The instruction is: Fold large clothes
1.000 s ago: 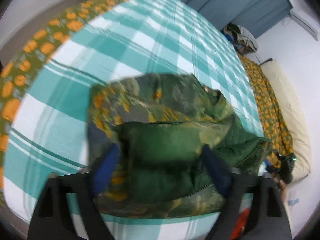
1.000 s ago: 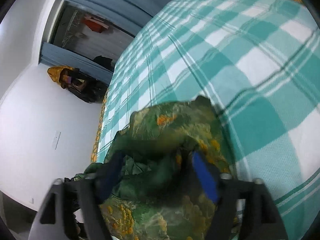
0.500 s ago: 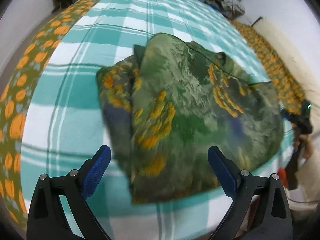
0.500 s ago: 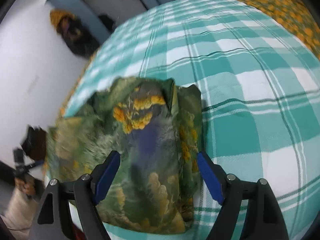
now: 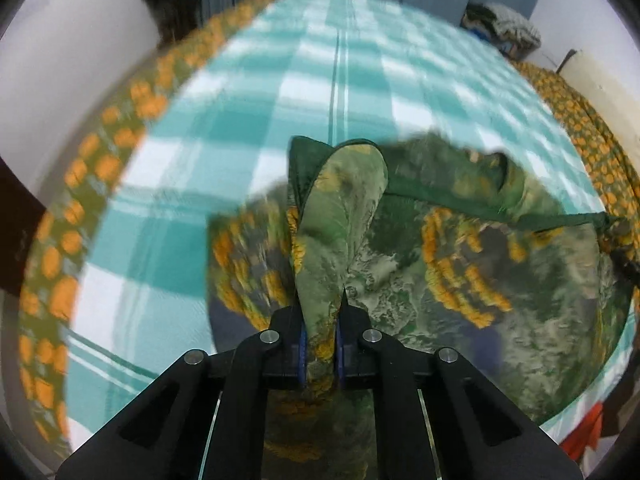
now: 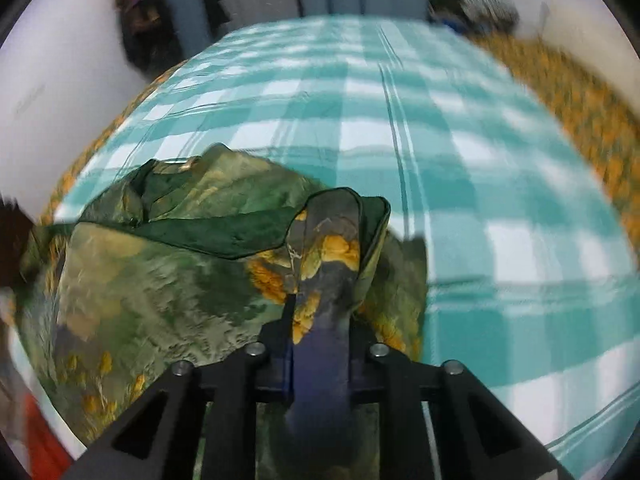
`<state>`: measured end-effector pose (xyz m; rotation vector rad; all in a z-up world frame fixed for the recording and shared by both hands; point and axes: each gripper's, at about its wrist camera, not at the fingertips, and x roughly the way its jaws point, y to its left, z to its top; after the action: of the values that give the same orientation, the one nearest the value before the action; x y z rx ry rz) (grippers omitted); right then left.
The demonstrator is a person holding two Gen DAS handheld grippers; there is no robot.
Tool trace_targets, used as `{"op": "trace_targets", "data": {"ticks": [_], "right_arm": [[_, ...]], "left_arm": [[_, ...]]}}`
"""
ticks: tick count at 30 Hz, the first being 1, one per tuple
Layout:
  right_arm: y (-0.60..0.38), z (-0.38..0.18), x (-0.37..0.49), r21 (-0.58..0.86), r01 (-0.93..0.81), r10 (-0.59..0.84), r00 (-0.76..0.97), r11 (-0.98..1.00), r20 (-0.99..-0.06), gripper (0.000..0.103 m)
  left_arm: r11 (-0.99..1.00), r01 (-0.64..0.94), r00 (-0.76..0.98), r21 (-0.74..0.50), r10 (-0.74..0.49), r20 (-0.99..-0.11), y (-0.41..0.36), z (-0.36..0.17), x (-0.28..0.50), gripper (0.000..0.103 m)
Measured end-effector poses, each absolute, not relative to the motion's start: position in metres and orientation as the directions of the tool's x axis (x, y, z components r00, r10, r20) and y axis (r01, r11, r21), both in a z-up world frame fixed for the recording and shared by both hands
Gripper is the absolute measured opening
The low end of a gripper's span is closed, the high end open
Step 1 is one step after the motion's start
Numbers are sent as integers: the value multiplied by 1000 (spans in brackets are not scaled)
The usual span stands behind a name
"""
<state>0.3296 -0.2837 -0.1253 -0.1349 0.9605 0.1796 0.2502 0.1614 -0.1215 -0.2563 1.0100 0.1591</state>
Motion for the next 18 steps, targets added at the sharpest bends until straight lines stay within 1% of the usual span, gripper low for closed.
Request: {"op": "trace_targets", "data": {"ticks": [2,5,7,9,12,16,18], "right_arm": [[-278,-97,333,-68,-213,81,621,975,-780,15],[-274,-63,347,-65,-198,93,694,978,-714,15],[-269,-49,359,-88,-181,75,734,980,-675,15],[-266,-46,376,-98,-158,56,752,983,-657,15],[-267,-72,399,-116,-122,11,732,986,-681,15],[-284,-145,417,-92,-53,-40,618,994,-785,15],[-291,-180,416,-77,-41,-41,567,996,-822,15]], "left_arm": [[956,-259,579,-136,41,-814,163,-99,255,8],[953,-286,653,-99,118,-748,162,-69,269,8],[948,-312,676,-59,178,-716,158,-62,284,8],[943,-332,680,-1,238,-694,152,-68,302,8],[930,-356,628,94,313,-713,146,-108,330,8],[920,-377,527,110,311,-791,150,-177,341,10],[920,-371,507,126,314,-803,148,-207,336,13]]}}
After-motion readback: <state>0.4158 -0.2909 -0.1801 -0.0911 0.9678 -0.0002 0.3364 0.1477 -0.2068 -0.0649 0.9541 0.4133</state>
